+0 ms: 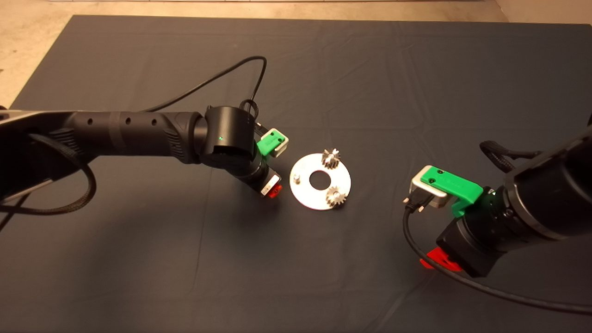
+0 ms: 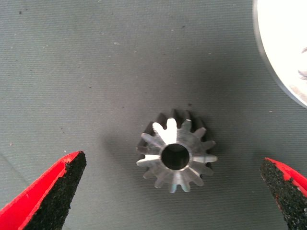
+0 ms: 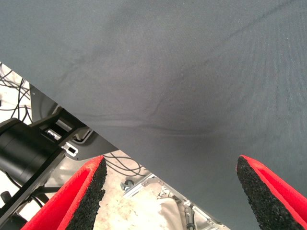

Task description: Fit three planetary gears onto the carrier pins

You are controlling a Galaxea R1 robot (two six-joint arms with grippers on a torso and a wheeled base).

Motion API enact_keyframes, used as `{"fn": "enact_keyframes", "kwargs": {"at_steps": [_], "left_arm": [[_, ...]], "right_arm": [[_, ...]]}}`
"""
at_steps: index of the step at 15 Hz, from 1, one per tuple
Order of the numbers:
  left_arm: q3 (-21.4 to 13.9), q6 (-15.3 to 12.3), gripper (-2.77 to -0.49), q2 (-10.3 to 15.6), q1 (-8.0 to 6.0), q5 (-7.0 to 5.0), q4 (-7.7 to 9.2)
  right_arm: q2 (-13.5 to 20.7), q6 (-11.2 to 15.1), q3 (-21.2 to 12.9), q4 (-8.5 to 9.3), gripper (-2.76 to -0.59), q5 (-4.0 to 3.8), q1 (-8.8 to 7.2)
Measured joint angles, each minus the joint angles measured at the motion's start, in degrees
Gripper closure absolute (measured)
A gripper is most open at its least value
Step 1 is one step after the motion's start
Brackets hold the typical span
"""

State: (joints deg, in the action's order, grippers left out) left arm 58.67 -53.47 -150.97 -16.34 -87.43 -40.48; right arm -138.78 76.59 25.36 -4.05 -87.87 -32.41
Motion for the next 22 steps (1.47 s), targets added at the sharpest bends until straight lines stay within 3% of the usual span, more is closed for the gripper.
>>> {"fn": "enact_keyframes", "kwargs": {"at_steps": [12, 15, 18, 22], "left_arm": [[2.49, 0.69, -2.64, 0.02, 0.82, 0.00, -0.66], [2.60, 1.13, -2.55, 0.02, 1.84, 0.04, -0.75], [2.65, 1.13, -2.46, 0.02, 1.84, 0.91, -0.75], [2.71, 1.27, -2.32, 0.00, 1.87, 1.06, -0.72]], "right_arm": [[-0.26, 0.00, 0.00, -0.01, -2.00, 0.02, -0.01], [-0.26, 0.00, 0.00, 0.00, -2.00, 0.02, 0.00], [-0.26, 0.00, 0.00, 0.00, -2.00, 0.02, 0.00], [-0.26, 0.02, 0.00, 0.00, -2.00, 0.02, -0.01]]}}
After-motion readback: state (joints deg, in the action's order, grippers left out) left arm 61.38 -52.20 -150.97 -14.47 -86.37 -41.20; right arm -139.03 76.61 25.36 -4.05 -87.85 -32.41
